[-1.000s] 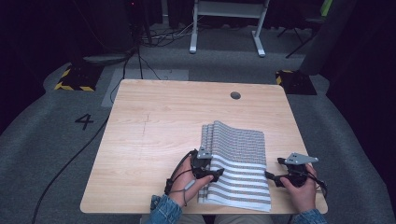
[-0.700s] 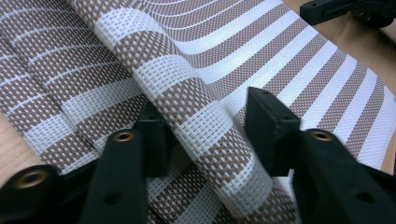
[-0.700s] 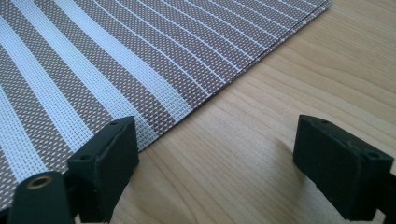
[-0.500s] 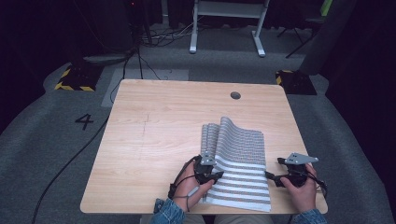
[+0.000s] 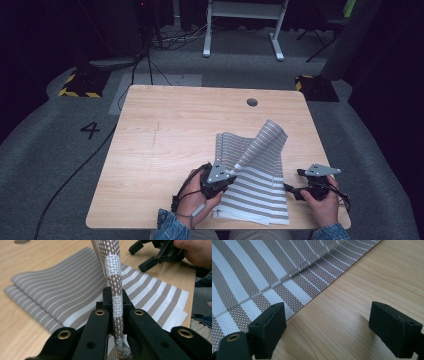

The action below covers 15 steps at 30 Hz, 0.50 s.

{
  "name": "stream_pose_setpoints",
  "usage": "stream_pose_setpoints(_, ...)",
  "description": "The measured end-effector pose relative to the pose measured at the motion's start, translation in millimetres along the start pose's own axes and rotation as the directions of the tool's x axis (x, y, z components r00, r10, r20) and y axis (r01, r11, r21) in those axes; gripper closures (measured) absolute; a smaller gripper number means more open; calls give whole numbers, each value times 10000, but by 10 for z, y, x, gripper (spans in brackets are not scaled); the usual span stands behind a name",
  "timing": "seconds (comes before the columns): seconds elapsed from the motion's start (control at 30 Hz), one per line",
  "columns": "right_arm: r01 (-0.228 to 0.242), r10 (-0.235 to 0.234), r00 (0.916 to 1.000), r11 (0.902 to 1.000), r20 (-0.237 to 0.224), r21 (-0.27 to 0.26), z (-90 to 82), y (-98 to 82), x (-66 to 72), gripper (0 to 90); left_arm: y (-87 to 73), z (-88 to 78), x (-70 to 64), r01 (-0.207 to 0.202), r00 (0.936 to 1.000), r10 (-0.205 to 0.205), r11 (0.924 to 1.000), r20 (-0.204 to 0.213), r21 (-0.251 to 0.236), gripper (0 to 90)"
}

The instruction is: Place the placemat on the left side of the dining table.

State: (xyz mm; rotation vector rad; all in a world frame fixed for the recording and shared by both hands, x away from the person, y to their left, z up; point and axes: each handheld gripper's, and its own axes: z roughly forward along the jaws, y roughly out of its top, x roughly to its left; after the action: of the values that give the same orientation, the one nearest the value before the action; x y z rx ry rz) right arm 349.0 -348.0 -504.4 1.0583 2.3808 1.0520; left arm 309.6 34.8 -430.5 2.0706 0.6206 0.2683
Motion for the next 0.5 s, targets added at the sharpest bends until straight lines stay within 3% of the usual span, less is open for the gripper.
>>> stream_pose_setpoints(0.5, -4, 4, 10000, 10000, 1, 20, -3, 1, -1, 143, 57, -635, 207, -89, 9972, 37, 9975, -747, -698, 886)
